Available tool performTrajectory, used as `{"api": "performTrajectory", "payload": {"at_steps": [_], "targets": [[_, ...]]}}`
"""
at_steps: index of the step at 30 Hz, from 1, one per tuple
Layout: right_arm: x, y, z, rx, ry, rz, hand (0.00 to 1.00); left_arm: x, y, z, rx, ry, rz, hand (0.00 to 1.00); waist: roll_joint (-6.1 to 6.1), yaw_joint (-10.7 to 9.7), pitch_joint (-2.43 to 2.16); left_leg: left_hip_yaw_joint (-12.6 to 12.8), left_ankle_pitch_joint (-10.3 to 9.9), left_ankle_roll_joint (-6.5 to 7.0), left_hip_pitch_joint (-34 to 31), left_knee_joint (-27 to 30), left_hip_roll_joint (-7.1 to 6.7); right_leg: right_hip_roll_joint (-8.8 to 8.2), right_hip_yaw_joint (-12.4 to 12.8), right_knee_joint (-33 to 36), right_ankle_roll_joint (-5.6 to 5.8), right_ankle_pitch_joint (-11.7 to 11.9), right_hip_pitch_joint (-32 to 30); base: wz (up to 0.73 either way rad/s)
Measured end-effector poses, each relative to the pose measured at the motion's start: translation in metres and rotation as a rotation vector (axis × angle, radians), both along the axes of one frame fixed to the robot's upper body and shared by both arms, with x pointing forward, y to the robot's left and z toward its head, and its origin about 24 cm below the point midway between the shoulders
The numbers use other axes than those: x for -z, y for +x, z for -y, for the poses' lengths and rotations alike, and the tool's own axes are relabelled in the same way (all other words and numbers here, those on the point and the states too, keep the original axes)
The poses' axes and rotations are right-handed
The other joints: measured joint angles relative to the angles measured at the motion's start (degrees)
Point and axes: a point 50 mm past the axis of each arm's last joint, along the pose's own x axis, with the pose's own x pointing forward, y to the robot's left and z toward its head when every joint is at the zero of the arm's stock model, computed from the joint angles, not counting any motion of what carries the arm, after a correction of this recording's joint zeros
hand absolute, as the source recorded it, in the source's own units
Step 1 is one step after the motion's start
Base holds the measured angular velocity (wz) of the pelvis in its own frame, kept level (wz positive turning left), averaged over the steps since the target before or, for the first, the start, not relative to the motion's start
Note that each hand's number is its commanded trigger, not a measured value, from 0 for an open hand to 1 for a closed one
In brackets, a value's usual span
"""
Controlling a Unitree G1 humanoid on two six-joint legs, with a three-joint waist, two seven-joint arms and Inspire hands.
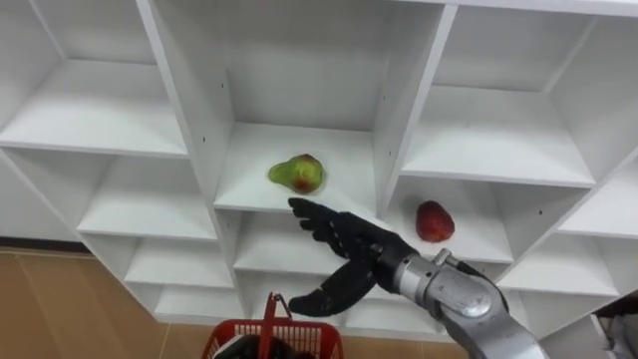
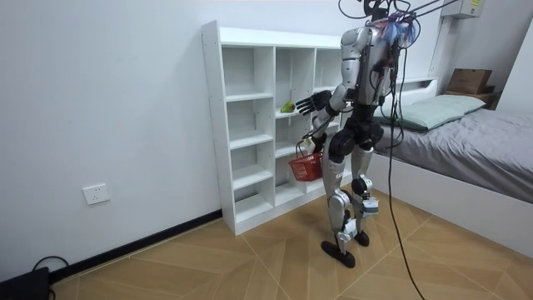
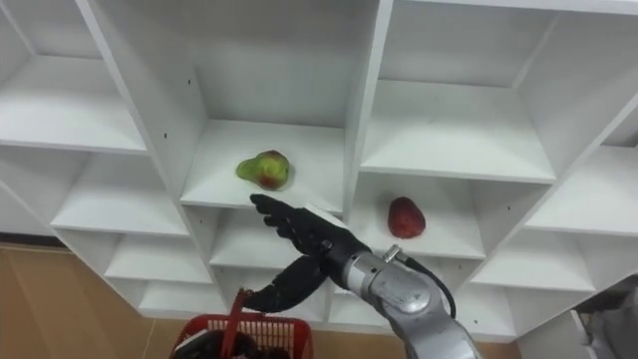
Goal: Collect fruits from the closet
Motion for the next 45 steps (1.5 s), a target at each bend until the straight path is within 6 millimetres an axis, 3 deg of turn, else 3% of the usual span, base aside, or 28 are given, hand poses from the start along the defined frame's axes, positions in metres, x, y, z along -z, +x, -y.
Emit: {"api": "performTrajectory", "payload": {"at_steps": [6,8,10,13,20,22,23,30,35,40,45], "targets": [[-0.031,0.010,0.008,0.045,0.019,0.142,0.00,0.000,0.000,0.000,-0.019,0.018,0.008,1.00,-0.35,0.1,-0.27,1.2,0.0,0.02,0.3,-0.6,0.17,0.02,0.9,0.0,0.02,0.0,-0.4,-0.08],[-0.044,0.013,0.013,0.076,0.030,0.202,0.00,0.000,0.001,-0.004,-0.041,0.022,0.019,1.00,-1.09,0.7,-0.79,1.8,0.0,0.03,0.4,-0.5,0.24,0.06,1.7,0.1,0.02,0.0,-0.7,-0.16],[-0.049,0.015,0.015,0.105,0.032,0.228,0.00,0.001,0.000,-0.005,-0.050,0.029,0.022,1.00,-1.51,1.0,-0.91,2.5,0.0,0.02,0.9,-0.5,0.30,-0.02,2.4,0.1,0.03,0.0,-0.5,-0.16],[-0.054,0.017,0.015,0.116,0.019,0.256,0.00,0.002,-0.001,-0.005,-0.058,0.040,0.021,1.00,-1.79,1.1,-0.60,2.8,0.0,0.03,1.3,-0.6,0.29,-0.06,2.6,0.0,0.04,0.0,-0.2,-0.05],[-0.078,0.024,0.011,0.125,-0.032,0.396,0.00,0.004,-0.002,-0.001,-0.075,0.045,0.024,1.00,-1.08,1.6,0.01,3.0,0.0,0.03,1.1,-1.4,0.44,0.39,3.3,0.8,0.02,0.0,-1.2,-0.05],[-0.082,0.026,0.009,0.123,-0.067,0.433,0.00,0.004,-0.003,-0.001,-0.077,0.043,0.021,1.00,-1.11,1.8,-0.05,3.0,0.0,0.03,0.8,-1.4,0.51,0.51,3.3,0.9,0.00,0.0,-1.6,0.00],[-0.085,0.026,0.009,0.124,-0.093,0.462,0.00,0.004,-0.003,-0.001,-0.082,0.040,0.021,1.00,-1.17,2.3,-0.28,3.1,0.0,0.00,0.5,-1.3,0.54,0.50,3.1,0.9,-0.08,0.1,-1.9,0.00],[-0.092,0.028,0.007,0.126,-0.231,0.551,0.00,0.006,-0.004,0.001,-0.112,0.034,0.029,1.00,-1.33,3.4,-0.28,3.0,0.1,0.01,0.3,-0.7,0.41,-0.05,2.9,0.9,-0.05,0.1,-2.0,0.00],[-0.107,0.038,0.002,0.148,-0.282,0.648,0.00,0.007,-0.008,0.001,-0.108,0.041,0.027,1.00,-2.43,5.2,-0.10,3.0,0.1,0.02,0.3,-0.6,0.40,-0.05,2.3,0.8,-0.04,0.1,-1.9,0.00],[-0.098,0.039,-0.002,0.158,-0.386,0.667,0.00,0.006,-0.007,-0.002,-0.092,0.032,0.030,1.00,-3.32,6.9,0.40,2.5,0.2,0.20,0.1,-0.9,0.21,0.05,2.1,0.8,-0.04,0.1,-1.9,0.04],[-0.074,0.049,0.001,0.189,-0.444,0.593,0.00,0.006,-0.006,-0.005,-0.068,0.057,0.040,1.00,-4.25,7.6,0.28,1.0,0.4,0.31,-1.0,-1.4,-0.05,-0.17,0.6,0.8,-0.03,0.1,-2.4,0.14]]}}
